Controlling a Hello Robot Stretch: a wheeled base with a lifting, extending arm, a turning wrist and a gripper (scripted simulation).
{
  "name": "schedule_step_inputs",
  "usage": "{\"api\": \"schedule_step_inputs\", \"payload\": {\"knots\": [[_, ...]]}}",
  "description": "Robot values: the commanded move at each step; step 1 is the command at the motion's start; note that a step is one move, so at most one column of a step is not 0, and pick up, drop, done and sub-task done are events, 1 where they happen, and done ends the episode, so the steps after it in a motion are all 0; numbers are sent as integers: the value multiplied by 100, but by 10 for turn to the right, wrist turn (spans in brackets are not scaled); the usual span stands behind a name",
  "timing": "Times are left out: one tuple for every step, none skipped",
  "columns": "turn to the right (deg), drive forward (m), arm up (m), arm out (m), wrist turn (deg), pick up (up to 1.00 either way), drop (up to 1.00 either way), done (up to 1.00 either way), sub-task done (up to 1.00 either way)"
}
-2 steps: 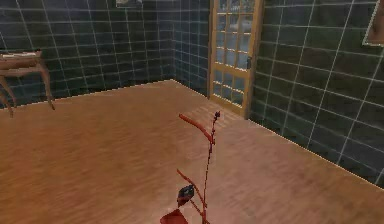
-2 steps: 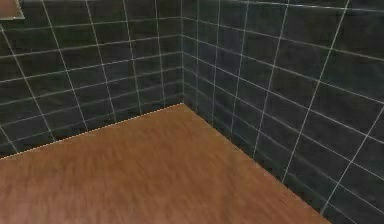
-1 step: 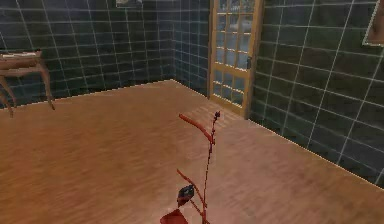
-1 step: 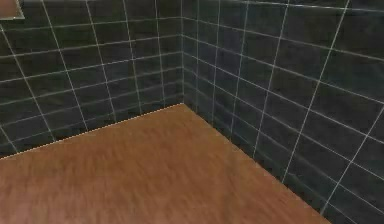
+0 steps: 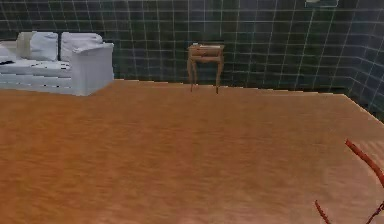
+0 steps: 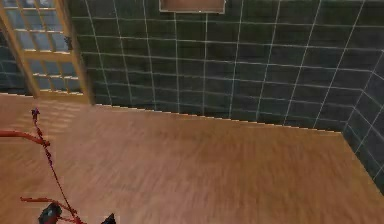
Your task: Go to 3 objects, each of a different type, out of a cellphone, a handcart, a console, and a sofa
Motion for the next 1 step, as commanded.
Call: {"api": "schedule_step_inputs", "payload": {"knots": [[-450,0,0,0,0,0,0,0,0]]}}
